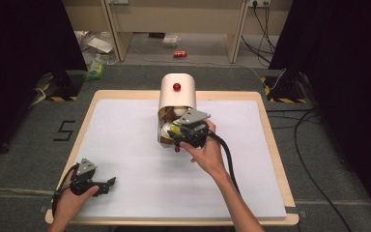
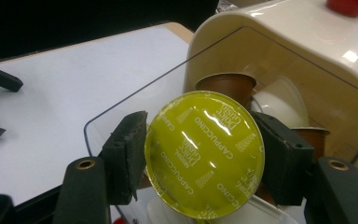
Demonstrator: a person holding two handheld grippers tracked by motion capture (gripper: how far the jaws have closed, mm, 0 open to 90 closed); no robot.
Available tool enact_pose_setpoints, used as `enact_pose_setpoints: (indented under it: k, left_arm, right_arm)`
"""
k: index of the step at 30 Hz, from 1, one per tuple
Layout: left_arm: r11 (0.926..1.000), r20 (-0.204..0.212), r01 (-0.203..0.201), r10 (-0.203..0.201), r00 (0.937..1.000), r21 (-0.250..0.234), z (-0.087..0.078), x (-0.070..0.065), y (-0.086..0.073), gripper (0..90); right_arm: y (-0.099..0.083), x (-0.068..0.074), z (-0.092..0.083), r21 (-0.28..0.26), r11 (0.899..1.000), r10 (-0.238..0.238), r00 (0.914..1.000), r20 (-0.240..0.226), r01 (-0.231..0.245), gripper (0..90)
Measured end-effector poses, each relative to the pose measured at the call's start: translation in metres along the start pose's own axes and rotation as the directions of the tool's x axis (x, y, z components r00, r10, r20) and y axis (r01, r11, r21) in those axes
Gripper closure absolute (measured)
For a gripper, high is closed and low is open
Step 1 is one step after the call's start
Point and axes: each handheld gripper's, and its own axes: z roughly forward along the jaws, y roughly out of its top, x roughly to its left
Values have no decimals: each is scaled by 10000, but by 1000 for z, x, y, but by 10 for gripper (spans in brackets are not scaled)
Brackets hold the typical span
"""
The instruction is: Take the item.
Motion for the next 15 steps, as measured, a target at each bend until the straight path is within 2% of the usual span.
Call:
enact_pose_setpoints:
  k: [5, 11, 12, 15]
  left_arm:
    - [10000, -9, -4, 4, 10000, 2, 0, 0, 0, 52]
    - [10000, -9, -2, 2, 10000, 0, 0, 0, 0, 52]
    - [10000, -18, -4, 4, 10000, -3, 0, 0, 0, 53]
    - [10000, -16, -4, 4, 10000, 2, 0, 0, 0, 52]
  right_arm:
    - [-4, -7, -21, -167, 9999, -20, 10000, 71, 21, 397]
    - [-11, -18, -39, -370, 9993, 75, 9993, 367, -62, 397]
    - [-16, -23, -46, -370, 9991, 210, 9988, 438, -194, 397]
    - [-22, -29, -52, -362, 9988, 347, 9979, 550, -328, 397]
